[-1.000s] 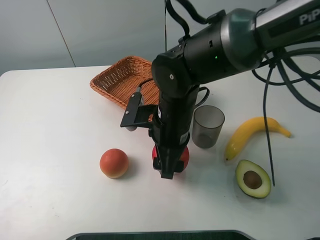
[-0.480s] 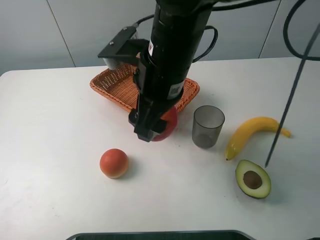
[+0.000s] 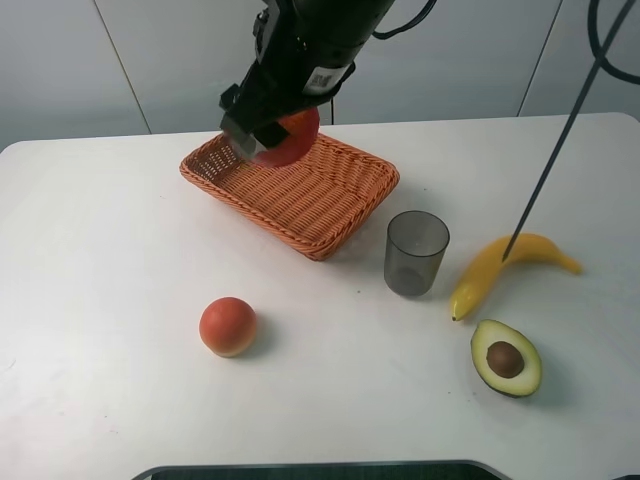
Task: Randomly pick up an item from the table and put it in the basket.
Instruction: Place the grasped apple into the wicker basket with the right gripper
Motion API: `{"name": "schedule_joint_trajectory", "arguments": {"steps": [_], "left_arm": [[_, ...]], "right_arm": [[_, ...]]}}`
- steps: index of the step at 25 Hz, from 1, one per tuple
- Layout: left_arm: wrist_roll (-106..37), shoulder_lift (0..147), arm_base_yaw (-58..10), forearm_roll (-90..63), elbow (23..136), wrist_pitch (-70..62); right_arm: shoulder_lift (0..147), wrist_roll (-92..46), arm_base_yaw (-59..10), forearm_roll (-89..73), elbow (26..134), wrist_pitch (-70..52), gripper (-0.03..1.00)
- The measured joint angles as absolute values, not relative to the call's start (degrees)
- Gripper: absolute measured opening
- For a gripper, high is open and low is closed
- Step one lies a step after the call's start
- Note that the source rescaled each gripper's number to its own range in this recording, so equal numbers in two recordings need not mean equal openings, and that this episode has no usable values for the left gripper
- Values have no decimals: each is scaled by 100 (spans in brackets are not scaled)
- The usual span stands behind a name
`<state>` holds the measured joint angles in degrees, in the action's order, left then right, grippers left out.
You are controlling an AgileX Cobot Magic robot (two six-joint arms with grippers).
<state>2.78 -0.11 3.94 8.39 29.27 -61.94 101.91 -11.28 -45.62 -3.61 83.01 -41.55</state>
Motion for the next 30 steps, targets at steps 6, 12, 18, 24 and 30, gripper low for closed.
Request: {"name": "schedule_joint_trajectory", "arguments": {"steps": [6, 12, 18, 24, 30], "left_arm": [[278, -11, 394, 839, 2927, -6194], [278, -11, 394, 839, 2927, -6194], [278, -11, 394, 839, 2927, -6194], [278, -11, 394, 839, 2927, -6194], [278, -11, 394, 839, 2927, -6194]], "right_arm": [[10467, -827, -4270, -361, 8301, -3409, 4], [11000, -648, -4028, -293, 8301, -3143, 4], [11607, -640, -3889, -238, 8301, -3022, 4], [11957, -640, -3876, -223, 8301, -2914, 4], [11980, -640, -3876, -208, 8301, -2900, 4]]}}
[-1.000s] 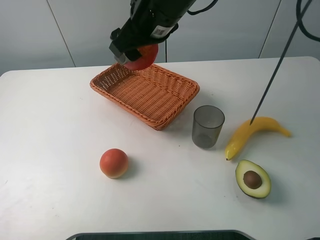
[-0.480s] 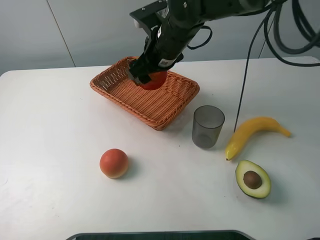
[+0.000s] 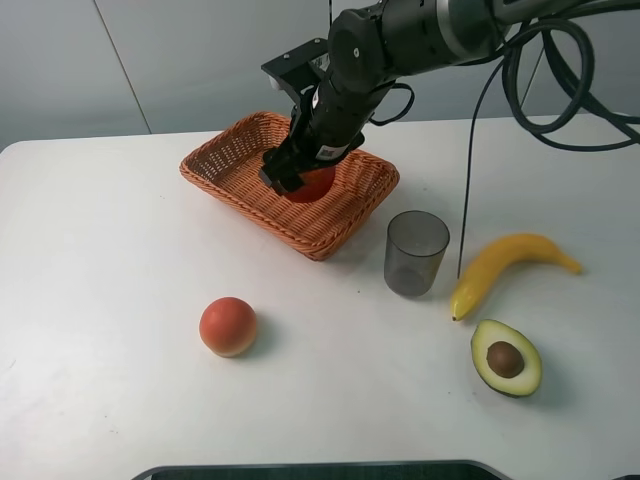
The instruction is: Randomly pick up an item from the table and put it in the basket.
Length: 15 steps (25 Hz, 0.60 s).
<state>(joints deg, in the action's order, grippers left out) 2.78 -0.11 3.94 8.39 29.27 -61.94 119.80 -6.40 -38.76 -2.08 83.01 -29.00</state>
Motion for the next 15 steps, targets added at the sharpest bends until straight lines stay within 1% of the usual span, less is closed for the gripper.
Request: {"name": "schedule_joint_trajectory", "arguments": {"steps": [4, 5, 6, 7, 8, 9, 10, 15], "left_arm": [[278, -11, 394, 839, 2927, -6194], [278, -11, 394, 839, 2927, -6194], [278, -11, 394, 839, 2927, -6194], [278, -11, 394, 839, 2927, -6194], [278, -11, 394, 839, 2927, -6194], [278, -11, 394, 839, 2927, -6194], [278, -11, 394, 839, 2927, -6194], [278, -11, 394, 839, 2927, -6194]], "right_arm": [[11980, -640, -3876, -194, 8301, -2887, 5], [11980, -640, -3876, -158, 8301, -2887, 23], [11980, -640, -3876, -106, 8301, -2887, 53], [11980, -640, -3876, -83, 8301, -2880, 80], [11957, -651, -3876, -82, 8301, -2880, 89], [11943, -651, -3876, -71, 8301, -2880, 95], [11908, -651, -3876, -73, 8301, -2880, 98], [11664, -625, -3876, -46, 8301, -2907, 99]]}}
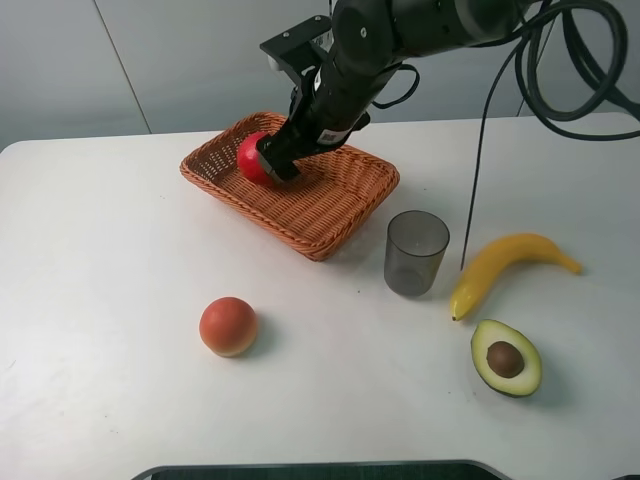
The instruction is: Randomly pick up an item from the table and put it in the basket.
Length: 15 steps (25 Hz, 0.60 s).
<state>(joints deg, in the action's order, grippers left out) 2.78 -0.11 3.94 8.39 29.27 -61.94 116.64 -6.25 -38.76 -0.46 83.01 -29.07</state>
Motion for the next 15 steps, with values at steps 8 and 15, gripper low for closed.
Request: {"name": "schedule_joint_trajectory", "arguments": {"steps": [8, 15], "left_arm": [[278, -11, 394, 839, 2927, -6194], [278, -11, 394, 839, 2927, -6194]], "right_arm": [[10903, -274, -3876, -300, 8085, -3632, 100], [9844, -111, -3357, -971, 6829, -3875, 100]]}}
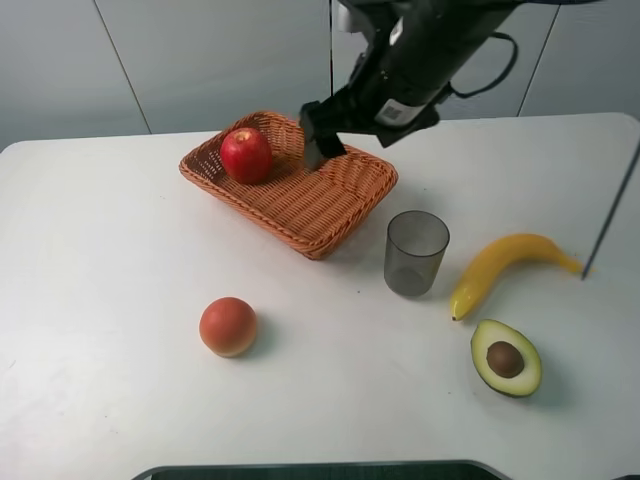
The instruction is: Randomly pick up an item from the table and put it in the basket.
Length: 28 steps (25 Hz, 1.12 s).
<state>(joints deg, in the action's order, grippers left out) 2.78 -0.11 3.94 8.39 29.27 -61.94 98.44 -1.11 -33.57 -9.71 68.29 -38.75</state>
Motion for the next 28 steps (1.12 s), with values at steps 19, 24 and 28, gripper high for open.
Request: {"name": "schedule_joint_trajectory", "arguments": {"steps": [19, 24, 28], "left_arm": [[278, -11, 394, 839, 2927, -6194], [278, -11, 394, 839, 2927, -6194], [278, -11, 394, 839, 2927, -6194]], "right_arm": [[5465, 77, -654, -849, 3799, -4843, 100], [4299, 99, -392, -457, 3741, -5329, 100], [3413, 99, -392, -175, 3741, -5560, 100]]}}
